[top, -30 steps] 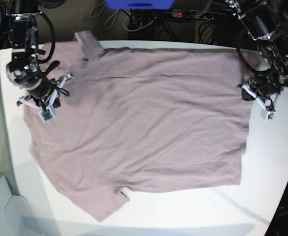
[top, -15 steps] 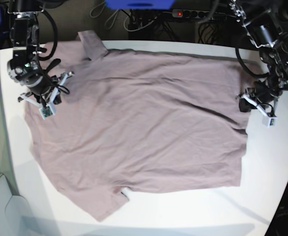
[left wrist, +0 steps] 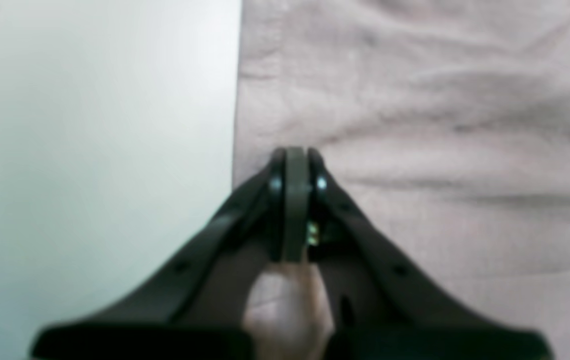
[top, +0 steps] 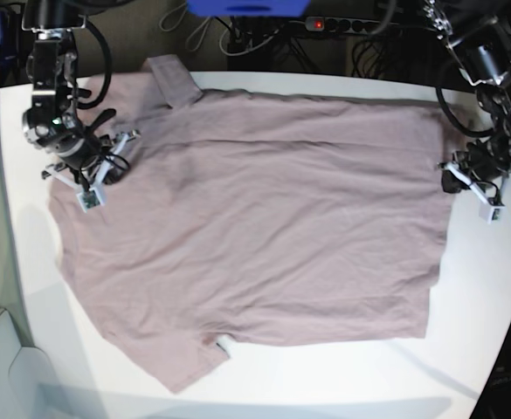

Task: Layout the t-shirt on the table in an organized manner, then fold the t-shirt properly
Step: 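Pull the shirt edges outward with both grippers to flatten it, then open both grippers and move them to the shirt's side edge corners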

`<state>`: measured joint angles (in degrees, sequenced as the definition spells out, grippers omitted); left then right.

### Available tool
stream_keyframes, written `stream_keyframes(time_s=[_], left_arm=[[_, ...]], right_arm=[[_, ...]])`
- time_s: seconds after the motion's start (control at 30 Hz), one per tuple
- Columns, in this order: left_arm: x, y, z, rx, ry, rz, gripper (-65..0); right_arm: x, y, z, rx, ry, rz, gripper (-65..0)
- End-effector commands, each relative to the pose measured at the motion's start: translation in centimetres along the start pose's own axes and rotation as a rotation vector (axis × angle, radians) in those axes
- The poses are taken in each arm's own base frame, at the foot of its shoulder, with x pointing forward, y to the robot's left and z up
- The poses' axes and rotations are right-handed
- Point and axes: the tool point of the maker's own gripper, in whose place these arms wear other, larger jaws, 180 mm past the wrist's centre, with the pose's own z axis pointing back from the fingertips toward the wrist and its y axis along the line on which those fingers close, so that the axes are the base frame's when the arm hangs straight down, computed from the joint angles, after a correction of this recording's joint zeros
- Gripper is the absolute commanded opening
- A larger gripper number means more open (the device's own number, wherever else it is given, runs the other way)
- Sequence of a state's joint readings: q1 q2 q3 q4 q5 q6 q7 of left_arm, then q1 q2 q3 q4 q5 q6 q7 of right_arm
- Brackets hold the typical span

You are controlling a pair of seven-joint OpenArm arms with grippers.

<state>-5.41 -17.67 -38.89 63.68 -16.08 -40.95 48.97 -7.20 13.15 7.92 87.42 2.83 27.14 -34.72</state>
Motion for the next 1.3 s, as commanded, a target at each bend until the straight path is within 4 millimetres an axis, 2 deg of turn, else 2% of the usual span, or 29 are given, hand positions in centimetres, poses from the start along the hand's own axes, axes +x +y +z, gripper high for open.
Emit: stream_keyframes(time_s=[0.0,0.13,0.23,0.37,0.47,0.57,0.8,0.97,1.03,1.2,1.27], left_arm=[[-0.8,1.5,0.5,0.054,0.053,-0.020,-64.7],[0.1,2.2,0.9,0.070,0.018,-0.028,-64.7],[0.2,2.2,1.0,0.068,0.014,-0.026,-64.7],[0.3,2.2,1.0,0.067,0.011,-0.027,-64.7],[0.6,2.0,1.0,0.065,0.002,-0.031,-64.7],[0.7,1.7,0.9,0.056,-0.004,-0.026,-64.7],[2.2,0.6,1.2,-0.021,-0.090,0.041,-64.1],[4.5,-0.2,2.4,-0.042,-0.156,0.020,-62.9],[5.0,-0.7,3.0,-0.038,-0.141,-0.016,-57.7],[8.0,-2.5,5.4,-0.012,-0.194,-0.131,-31.5],[8.9,-3.2,6.5,0.004,-0.209,-0.178,-25.6]], right_arm=[[0.9,0.1,0.0,0.002,-0.022,0.005,-65.0],[1.0,1.5,-0.3,0.032,-0.020,0.022,-65.0],[1.3,1.4,-0.1,0.028,-0.027,0.022,-65.0],[2.5,1.1,1.2,0.006,-0.071,0.048,-65.0],[3.8,-0.9,3.1,-0.059,-0.120,0.037,-65.0],[4.7,-1.8,4.3,-0.094,-0.154,0.038,-65.0],[0.7,-2.2,5.6,-0.114,-0.081,0.014,-65.0],[-0.2,-1.9,7.9,-0.134,-0.079,0.032,-65.0],[-0.3,-1.4,8.5,-0.131,-0.080,0.041,-60.5],[-0.6,-0.3,9.5,-0.121,-0.082,0.039,-43.6],[-0.8,-0.6,10.1,-0.137,-0.082,0.039,-39.4]])
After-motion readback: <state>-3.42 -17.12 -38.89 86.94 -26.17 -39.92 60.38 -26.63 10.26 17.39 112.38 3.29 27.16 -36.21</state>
